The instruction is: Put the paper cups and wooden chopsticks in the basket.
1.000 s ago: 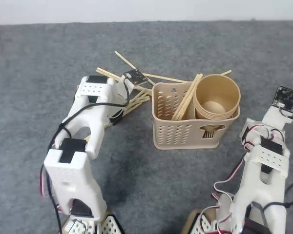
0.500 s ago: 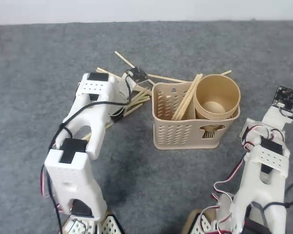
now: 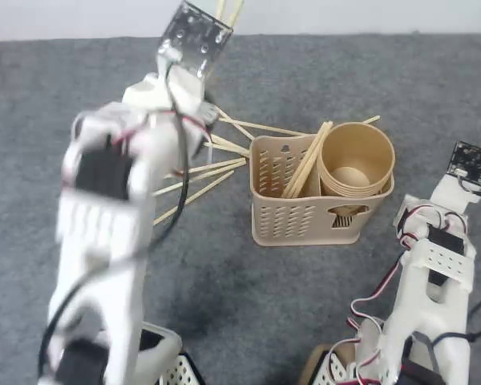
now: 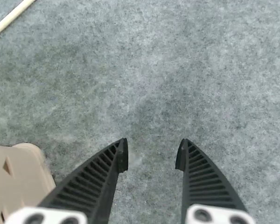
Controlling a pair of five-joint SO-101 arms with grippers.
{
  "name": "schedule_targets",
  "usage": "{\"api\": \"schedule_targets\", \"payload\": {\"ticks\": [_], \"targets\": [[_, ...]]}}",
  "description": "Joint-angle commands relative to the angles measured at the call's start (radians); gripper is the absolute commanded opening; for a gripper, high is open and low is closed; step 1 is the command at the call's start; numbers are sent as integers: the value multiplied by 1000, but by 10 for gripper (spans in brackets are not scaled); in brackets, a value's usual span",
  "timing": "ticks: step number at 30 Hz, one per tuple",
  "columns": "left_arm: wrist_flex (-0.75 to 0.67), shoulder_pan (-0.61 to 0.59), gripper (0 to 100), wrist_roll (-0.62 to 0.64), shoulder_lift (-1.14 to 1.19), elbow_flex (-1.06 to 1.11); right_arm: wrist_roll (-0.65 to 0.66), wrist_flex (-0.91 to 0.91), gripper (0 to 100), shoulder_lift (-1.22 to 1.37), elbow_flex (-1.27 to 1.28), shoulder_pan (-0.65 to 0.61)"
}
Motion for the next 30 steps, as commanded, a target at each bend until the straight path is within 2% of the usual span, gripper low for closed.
{"api": "schedule_targets", "payload": {"ticks": [1, 7, 10, 15, 21, 27, 30], "targets": [[-160, 138, 10, 86, -152, 19, 18, -16, 177, -8, -3, -8], [-397, 178, 11, 249, -158, 223, 18, -18, 177, -8, -3, -8], [-439, 196, 11, 308, -166, 361, 18, -18, 177, -8, -3, -8], [-522, 222, 11, 307, -166, 476, 18, -21, 177, -8, -3, -8], [-542, 278, 11, 307, -160, 530, 18, -21, 177, -8, -3, -8], [-658, 288, 13, 307, -166, 679, 18, -21, 177, -8, -3, -8], [-658, 285, 74, 310, -167, 711, 18, -21, 177, -8, -3, -8]]}}
